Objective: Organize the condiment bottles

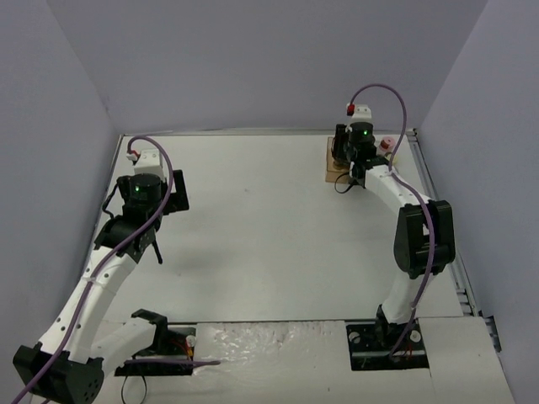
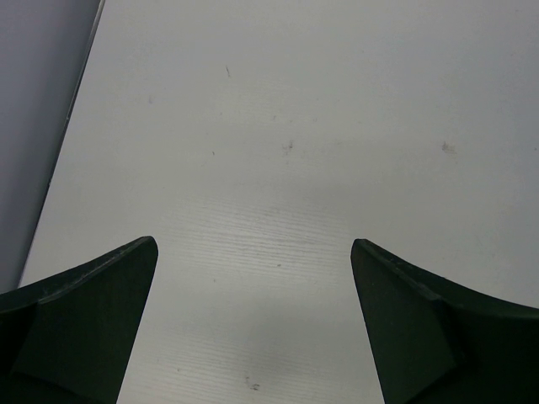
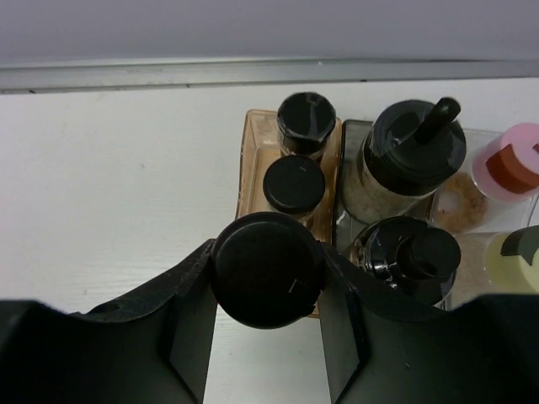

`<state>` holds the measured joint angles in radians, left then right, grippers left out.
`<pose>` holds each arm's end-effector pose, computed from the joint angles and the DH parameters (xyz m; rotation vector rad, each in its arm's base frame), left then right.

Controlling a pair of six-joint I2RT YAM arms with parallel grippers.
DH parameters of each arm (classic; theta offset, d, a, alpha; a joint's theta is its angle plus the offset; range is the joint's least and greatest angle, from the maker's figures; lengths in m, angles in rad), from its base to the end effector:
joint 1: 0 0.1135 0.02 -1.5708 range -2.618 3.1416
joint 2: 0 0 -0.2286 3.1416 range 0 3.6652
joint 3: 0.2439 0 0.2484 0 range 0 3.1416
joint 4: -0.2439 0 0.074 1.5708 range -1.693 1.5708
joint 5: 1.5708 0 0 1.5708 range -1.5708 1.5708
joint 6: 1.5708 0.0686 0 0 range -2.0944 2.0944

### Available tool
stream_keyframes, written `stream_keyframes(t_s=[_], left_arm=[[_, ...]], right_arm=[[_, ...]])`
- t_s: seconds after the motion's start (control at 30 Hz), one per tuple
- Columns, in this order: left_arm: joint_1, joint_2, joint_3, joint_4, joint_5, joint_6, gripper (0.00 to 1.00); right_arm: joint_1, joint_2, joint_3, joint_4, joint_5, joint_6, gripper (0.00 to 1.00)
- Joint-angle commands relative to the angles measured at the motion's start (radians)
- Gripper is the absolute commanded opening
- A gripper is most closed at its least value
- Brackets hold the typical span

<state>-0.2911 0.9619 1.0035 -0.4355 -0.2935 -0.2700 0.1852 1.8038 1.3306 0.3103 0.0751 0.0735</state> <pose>0.2515 -0.0546 0.3174 -0.1707 1.9404 -0.0828 0.4484 0.0788 0.2564 -0.0416 1.7344 0.1253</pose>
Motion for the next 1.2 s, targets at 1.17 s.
stream_keyframes(t_s=[1.17], left_arm=[[-0.017, -0.001, 0.024, 0.066, -0.013, 0.025, 0.97]], right_arm=[[-0.024, 0.135, -0.011, 0.076, 0.083, 0.086, 0.49]])
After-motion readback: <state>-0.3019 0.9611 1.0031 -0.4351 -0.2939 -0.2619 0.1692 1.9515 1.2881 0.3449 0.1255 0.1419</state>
